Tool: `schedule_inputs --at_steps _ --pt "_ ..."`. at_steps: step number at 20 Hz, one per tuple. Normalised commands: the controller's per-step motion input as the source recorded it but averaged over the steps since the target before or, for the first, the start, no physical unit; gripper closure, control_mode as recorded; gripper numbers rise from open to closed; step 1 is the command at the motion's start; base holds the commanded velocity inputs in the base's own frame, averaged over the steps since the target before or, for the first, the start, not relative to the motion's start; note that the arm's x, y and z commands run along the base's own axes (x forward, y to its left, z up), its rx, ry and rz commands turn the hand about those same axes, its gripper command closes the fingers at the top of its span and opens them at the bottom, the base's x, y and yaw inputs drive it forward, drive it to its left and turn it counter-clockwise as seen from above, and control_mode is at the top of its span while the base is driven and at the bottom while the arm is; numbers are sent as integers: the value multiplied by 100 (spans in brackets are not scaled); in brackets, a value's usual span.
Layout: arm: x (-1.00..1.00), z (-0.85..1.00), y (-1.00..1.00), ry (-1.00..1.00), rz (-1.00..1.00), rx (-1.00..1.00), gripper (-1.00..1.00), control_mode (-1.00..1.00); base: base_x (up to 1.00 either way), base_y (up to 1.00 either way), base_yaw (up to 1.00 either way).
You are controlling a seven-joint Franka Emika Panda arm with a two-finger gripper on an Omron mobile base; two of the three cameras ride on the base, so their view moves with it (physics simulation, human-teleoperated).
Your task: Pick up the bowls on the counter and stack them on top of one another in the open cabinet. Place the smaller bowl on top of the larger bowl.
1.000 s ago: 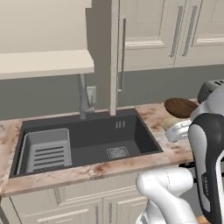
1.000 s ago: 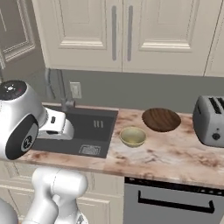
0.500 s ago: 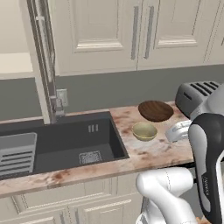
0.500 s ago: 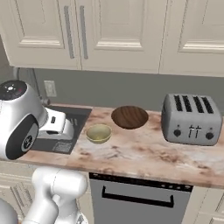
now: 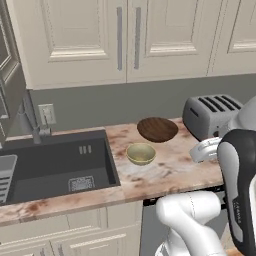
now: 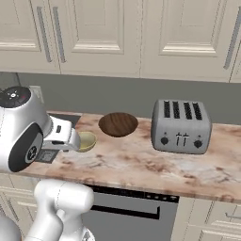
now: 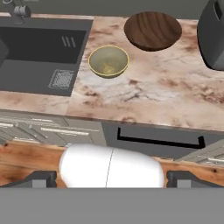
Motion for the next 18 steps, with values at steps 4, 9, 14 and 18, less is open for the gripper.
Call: schedule_inputs --at_steps 4,9,14,18 --pt "0 0 0 0 0 0 -100 100 29 -1 0" --pt "0 0 0 0 0 0 -100 100 61 4 0" --pt "5 0 0 0 0 0 -100 -100 21 5 0" --pt "0 0 0 0 0 0 -100 -100 0 0 0"
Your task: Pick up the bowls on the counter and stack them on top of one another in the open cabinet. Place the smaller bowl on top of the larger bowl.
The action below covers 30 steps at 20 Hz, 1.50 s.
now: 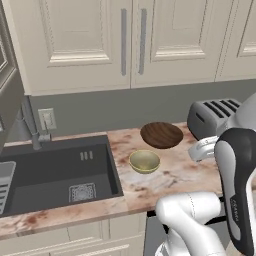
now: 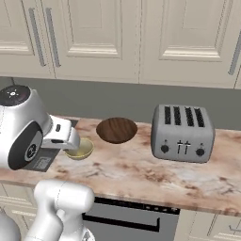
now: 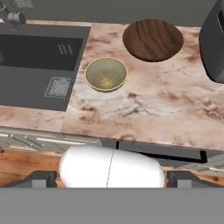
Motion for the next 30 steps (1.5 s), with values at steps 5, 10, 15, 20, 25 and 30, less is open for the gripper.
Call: schedule_inputs --at_steps 5,10,15,20,25,30 --pt "-2 -9 6 7 0 1 -100 -100 0 0 0" --pt "4 -22 13 10 0 1 -100 -100 0 0 0" --pt "12 -20 0 2 0 9 -100 -100 0 0 0" --pt "13 -21 -5 0 0 14 -100 -100 0 0 0" --pt "29 -21 0 -1 -4 12 -100 -100 0 0 0" --pt "53 -17 0 0 -6 10 -100 -100 0 0 0"
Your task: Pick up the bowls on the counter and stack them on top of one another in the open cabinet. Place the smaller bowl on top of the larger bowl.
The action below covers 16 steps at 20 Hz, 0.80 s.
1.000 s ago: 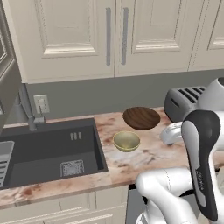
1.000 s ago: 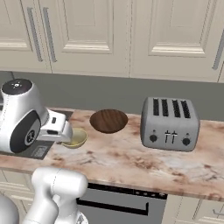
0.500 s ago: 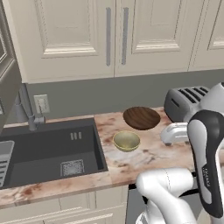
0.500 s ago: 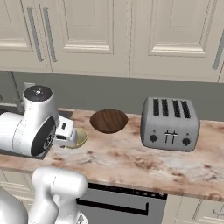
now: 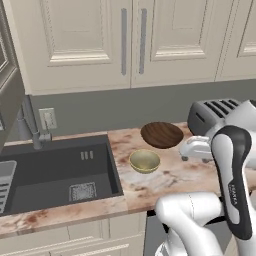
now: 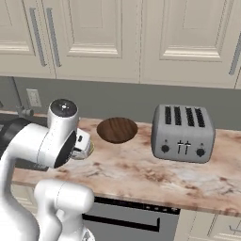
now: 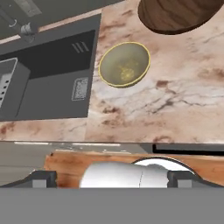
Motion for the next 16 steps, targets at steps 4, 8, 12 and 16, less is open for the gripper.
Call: schedule_inputs --at_steps 4,8,12,16 --pt "64 -22 0 0 -6 9 -100 -100 0 0 0" --pt "59 -31 0 5 -4 8 -100 -100 0 0 0" --pt "47 -40 0 8 -2 6 -100 -100 0 0 0" --pt "28 -35 0 2 0 0 -100 -100 0 0 0"
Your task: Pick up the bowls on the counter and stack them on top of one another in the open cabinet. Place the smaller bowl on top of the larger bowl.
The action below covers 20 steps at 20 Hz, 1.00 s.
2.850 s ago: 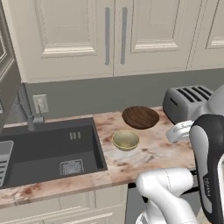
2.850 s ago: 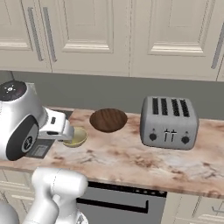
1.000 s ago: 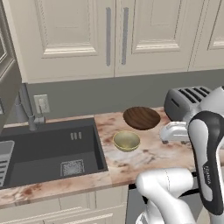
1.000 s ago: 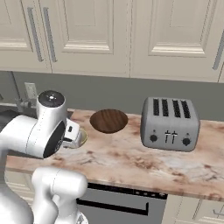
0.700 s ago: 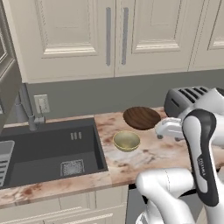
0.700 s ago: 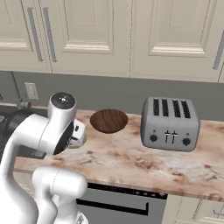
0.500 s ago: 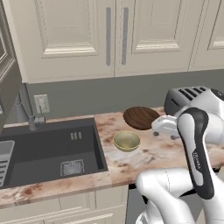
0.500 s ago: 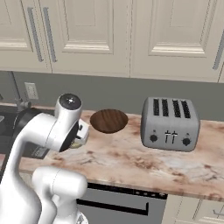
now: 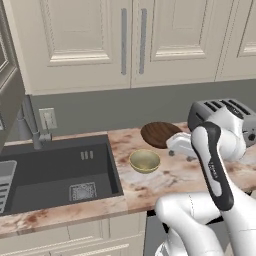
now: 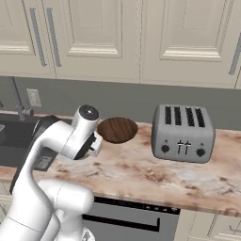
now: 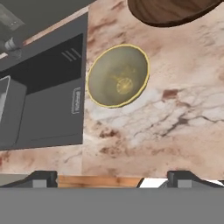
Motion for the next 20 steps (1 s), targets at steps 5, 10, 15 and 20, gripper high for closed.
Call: schedule_inputs --at_steps 5,10,15,20 --pt "26 -34 0 0 0 0 -100 -100 0 0 0" --pt "34 -33 0 0 0 0 -100 -100 0 0 0" --pt "39 -30 1 0 0 0 -100 -100 0 0 0" --pt "43 -29 4 0 0 0 -100 -100 0 0 0"
